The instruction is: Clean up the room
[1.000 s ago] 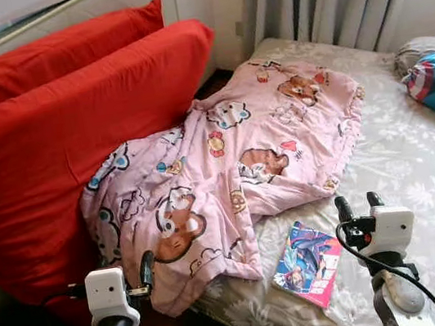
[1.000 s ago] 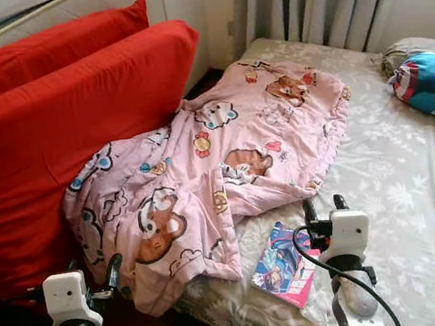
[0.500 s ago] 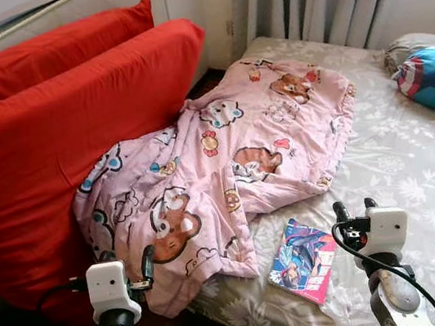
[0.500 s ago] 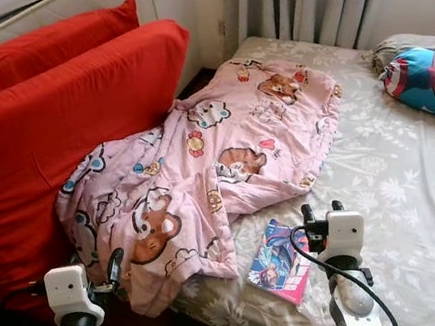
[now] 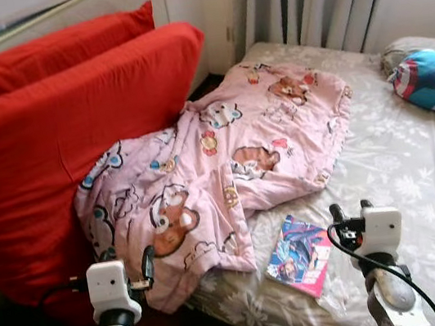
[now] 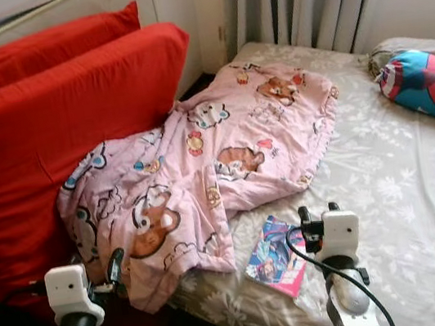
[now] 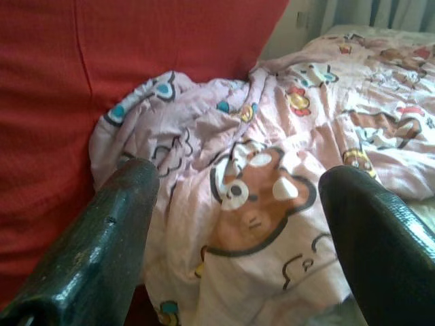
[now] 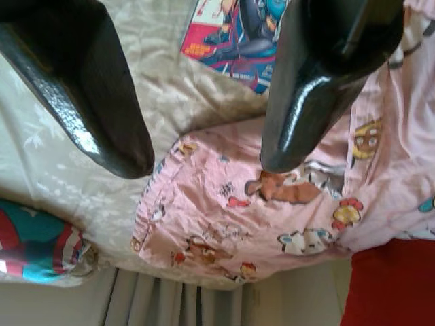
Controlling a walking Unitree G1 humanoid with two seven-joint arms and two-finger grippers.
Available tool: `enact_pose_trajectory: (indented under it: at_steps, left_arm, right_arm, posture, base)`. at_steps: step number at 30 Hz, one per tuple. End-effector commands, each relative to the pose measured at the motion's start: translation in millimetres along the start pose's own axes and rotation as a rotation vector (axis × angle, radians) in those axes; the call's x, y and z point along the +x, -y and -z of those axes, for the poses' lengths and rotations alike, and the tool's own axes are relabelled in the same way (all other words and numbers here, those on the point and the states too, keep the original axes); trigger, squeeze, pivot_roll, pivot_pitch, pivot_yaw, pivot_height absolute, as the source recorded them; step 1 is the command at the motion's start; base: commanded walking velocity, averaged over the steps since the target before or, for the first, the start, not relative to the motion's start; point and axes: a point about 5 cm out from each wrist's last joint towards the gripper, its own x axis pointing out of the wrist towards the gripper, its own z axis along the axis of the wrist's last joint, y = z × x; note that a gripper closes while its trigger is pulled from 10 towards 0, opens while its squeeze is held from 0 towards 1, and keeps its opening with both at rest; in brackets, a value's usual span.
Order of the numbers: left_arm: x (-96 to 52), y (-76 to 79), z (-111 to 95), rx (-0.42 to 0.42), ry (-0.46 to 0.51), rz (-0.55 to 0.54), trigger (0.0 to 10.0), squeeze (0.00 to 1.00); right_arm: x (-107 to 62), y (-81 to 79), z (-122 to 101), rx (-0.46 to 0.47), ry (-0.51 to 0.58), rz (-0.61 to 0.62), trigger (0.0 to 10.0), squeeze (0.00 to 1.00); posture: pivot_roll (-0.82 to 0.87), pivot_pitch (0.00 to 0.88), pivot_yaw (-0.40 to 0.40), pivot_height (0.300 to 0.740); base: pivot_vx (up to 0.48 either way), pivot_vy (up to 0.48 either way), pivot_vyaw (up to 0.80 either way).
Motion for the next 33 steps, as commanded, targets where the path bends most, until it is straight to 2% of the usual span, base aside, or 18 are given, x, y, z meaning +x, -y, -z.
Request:
enact_pose_trajectory:
  at_steps: [1,14,24,33]
  left_arm:
    - [-1.2,3.7,3,0.004,-0.025,0.021,10.0,0.00]
    - [-1.4,6.3,5,0.004,-0.040,0.029,10.0,0.00]
    - [2.4,17.2,4,0.000,-0.037,0.073,10.0,0.00]
    - [3.4,16.7,4,-0.011,-0.038,0.076,10.0,0.00]
  right_arm:
    - [-1.6,0.8,3,0.002,-0.011,-0.003,10.0,0.00]
    - [-2.4,-2.1,4,0.016,-0.014,-0.017,10.0,0.00]
    - [-5.6,-8.5,9,0.035,-0.045,-0.064,10.0,0.00]
    - [-6.8,-12.4,13,0.040,-0.063,-0.091,10.0,0.00]
  posture:
    - [-0.09,0.072,-0.056,0.640]
    - [-0.09,0.088,-0.059,0.640]
    - [-0.10,0.095,-0.057,0.640]
    - [-0.09,0.100,-0.056,0.640]
  base:
    - [0.000,0.000,0.00]
    - [0.000,0.000,0.00]
    - [0.000,0.000,0.00]
    - [0.000,0.000,0.00]
